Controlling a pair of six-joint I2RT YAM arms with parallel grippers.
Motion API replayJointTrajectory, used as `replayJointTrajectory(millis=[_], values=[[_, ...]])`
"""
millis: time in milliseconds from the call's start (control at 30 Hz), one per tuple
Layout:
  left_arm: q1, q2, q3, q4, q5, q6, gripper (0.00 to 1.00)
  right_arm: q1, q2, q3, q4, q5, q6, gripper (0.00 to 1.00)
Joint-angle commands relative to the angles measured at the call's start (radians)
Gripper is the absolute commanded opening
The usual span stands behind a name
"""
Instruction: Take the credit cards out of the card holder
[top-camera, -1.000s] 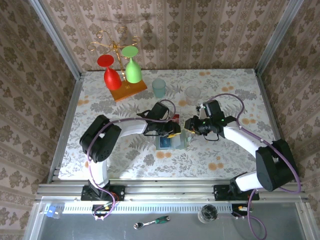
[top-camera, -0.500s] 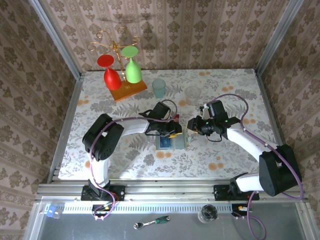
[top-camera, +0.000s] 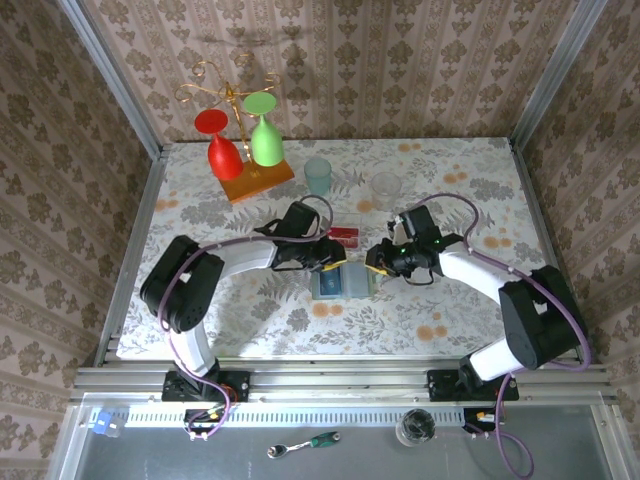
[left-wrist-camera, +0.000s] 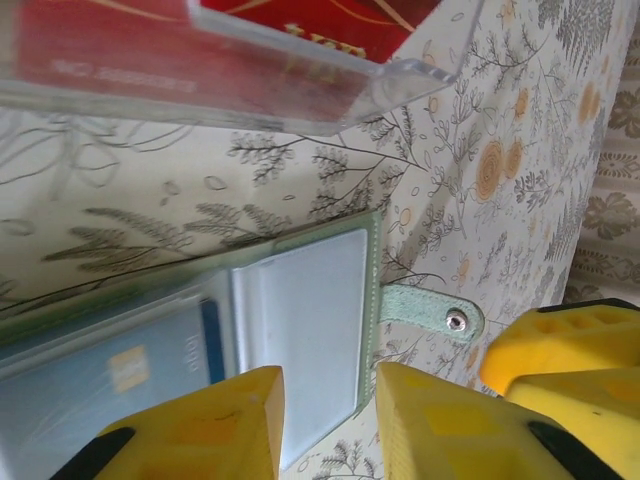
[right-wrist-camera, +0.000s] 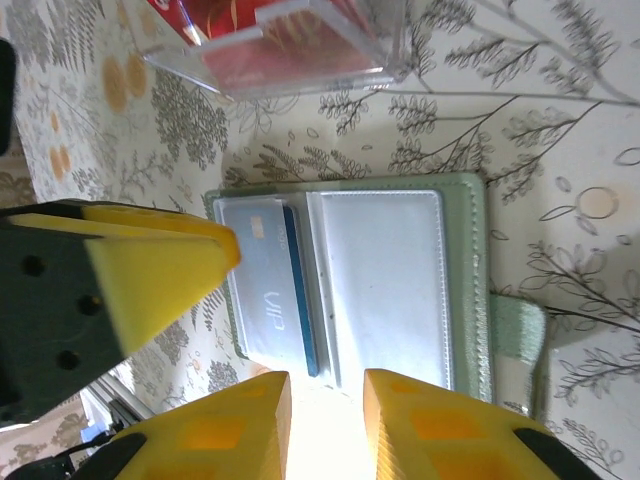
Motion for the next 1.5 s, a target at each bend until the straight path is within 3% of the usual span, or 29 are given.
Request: replayJointTrajectory(millis=[0,433,933,1467], values=[[0.017,-0.053,-0.049,0.015,-0.007,0.018,0.3,0.031,0.04,0.047,0.029,-0.026,0.021,0.27],[0.07,-0.156,-0.209,0.025,-0.043,0.024,0.22,0.129,0.192,0.142,0.051,-0.029,0.037,0.27],[0.072,-0.108,-0.24,0.042,-0.041,0.03,0.05,0.139,0.228,0.14,0.065,-0.036,0.04,0.27],[0.072,-0.074,-0.248,0.038,-0.047,0.041,0.0,0.154,0.269,0.152,0.094,-0.065,0.047,0.27]])
